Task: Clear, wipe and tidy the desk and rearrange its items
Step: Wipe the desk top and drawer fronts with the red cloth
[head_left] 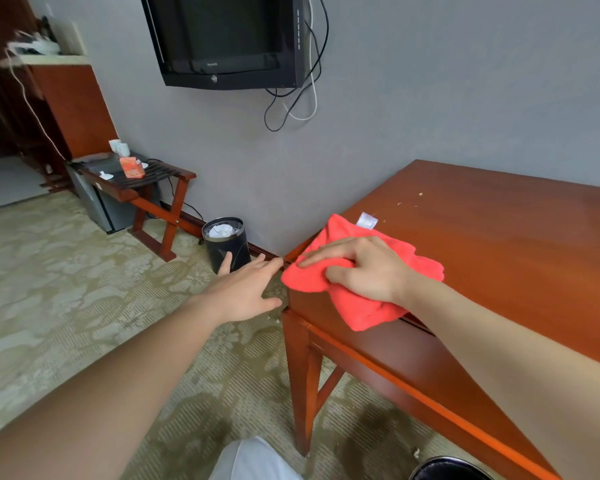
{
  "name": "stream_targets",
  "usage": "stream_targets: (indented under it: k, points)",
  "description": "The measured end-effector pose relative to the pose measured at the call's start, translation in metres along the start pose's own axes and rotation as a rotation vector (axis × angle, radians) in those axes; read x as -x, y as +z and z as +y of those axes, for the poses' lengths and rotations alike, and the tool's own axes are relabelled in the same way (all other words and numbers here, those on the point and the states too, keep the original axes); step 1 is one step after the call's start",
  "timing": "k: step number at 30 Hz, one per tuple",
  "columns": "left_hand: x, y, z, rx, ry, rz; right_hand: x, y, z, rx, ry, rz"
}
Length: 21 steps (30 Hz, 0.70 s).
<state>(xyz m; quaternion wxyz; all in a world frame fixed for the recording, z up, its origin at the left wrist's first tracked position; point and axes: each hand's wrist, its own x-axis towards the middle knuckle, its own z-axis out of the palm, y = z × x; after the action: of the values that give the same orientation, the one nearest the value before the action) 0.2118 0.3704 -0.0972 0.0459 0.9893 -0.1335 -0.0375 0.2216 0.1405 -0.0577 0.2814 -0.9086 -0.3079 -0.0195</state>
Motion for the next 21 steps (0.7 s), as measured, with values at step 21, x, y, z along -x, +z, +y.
stream_targets:
  k: [21]
  points:
    - [0.014,-0.004,0.089,-0.039,0.249,0.033,0.153,-0.059,0.025,0.066,0.185,0.181]
